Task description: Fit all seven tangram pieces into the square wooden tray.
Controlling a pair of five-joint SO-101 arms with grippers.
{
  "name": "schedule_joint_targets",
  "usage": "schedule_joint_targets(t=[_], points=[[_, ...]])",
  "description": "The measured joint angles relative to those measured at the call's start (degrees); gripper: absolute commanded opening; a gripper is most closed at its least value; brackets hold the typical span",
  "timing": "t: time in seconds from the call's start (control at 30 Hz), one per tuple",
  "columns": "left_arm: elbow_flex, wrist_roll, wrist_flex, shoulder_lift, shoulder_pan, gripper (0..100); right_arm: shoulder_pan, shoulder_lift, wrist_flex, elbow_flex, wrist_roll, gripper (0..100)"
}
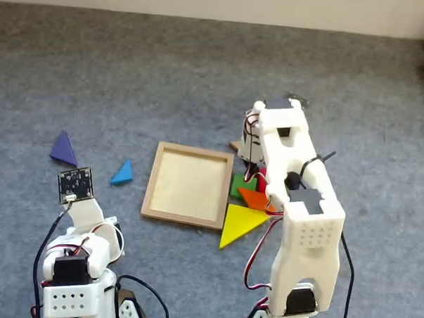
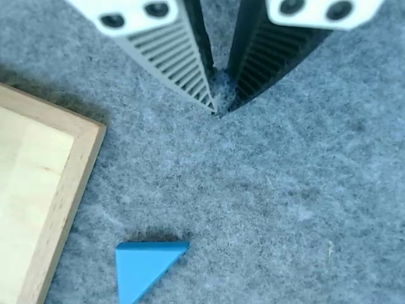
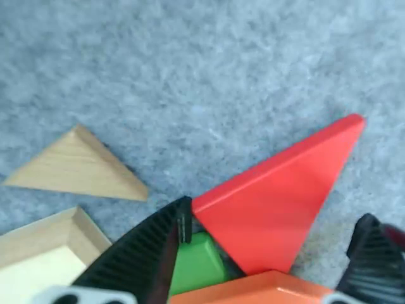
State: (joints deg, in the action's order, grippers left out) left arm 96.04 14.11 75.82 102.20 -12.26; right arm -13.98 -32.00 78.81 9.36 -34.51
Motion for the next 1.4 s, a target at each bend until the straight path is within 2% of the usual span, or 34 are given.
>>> schedule_joint_targets(t=[0.7,1.07,1.13,1.3,1.4], points=[[0.0,0.0,0.0,0.0,0.0,1,0.4,0.0,-1.5,0.0,0.0,37.5],[0.0,0.0,0.0,0.0,0.0,1,1.3,0.0,-1.7,0.0,-2.5,37.5],[0.0,0.0,0.0,0.0,0.0,1,1.3,0.0,-1.7,0.0,-2.5,35.3],[0.0,0.0,0.0,0.0,0.0,1,1.5,0.0,-1.7,0.0,-2.5,21.0],[0.0,0.0,0.0,0.0,0.0,1,1.6,0.0,-1.7,0.0,-2.5,19.4]])
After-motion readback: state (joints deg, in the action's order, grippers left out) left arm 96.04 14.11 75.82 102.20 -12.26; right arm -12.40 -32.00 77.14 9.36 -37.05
